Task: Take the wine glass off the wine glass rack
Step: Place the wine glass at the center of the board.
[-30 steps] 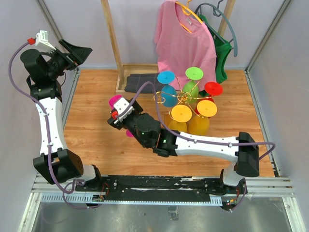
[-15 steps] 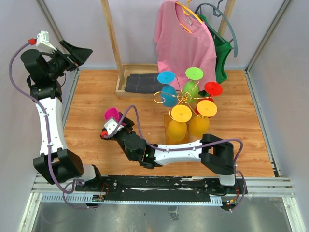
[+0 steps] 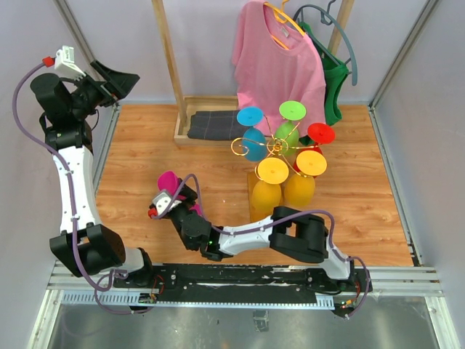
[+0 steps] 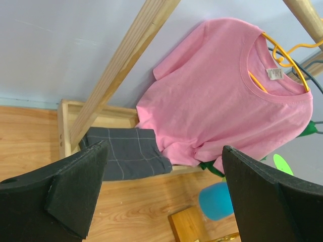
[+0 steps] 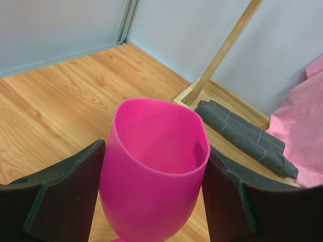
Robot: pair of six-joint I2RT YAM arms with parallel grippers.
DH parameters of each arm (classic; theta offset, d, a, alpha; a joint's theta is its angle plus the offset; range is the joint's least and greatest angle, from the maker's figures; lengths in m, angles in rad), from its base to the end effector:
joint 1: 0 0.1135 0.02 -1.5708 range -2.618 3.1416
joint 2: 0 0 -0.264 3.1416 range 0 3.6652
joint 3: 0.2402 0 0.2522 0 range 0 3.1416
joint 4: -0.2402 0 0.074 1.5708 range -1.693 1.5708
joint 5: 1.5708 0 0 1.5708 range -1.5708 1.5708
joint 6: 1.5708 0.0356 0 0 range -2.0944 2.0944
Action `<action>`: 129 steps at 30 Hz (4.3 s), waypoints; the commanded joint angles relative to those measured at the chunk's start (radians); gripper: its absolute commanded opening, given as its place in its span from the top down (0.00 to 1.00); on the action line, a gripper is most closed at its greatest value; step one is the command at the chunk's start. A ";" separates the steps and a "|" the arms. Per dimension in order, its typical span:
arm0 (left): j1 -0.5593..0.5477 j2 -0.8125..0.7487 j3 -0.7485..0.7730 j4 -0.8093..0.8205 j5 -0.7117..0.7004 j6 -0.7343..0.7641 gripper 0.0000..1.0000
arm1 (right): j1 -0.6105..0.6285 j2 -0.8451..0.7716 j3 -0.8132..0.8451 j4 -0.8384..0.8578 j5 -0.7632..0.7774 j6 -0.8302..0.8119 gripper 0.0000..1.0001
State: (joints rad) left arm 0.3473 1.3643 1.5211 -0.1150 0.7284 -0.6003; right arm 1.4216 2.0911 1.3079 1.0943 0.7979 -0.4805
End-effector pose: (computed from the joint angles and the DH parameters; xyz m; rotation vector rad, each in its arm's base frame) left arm 0.2892 0.0795 0.4736 -0.1514 1.5816 -0.7526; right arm 0.0938 0.4524 0.2425 -0.5634 1.2392 0.2902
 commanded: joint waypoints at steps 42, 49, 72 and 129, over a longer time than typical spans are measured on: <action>0.011 -0.010 -0.010 -0.124 0.066 0.141 0.01 | -0.026 0.413 0.251 0.446 0.100 -0.167 0.29; 0.010 -0.014 -0.010 -0.133 0.078 0.151 0.01 | -0.024 0.382 0.224 0.449 0.088 -0.167 0.19; 0.010 -0.007 -0.039 -0.163 0.099 0.181 0.01 | 0.028 0.286 0.136 0.457 0.101 -0.249 0.02; -0.047 0.022 0.025 -0.505 0.071 0.497 0.01 | 0.030 -0.333 0.103 0.232 0.256 -0.574 0.02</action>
State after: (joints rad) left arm 0.3332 1.3987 1.5028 -0.5179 0.8223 -0.1951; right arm 1.4750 1.8568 1.3289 1.4052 0.9848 -0.9535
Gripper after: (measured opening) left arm 0.993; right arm 0.984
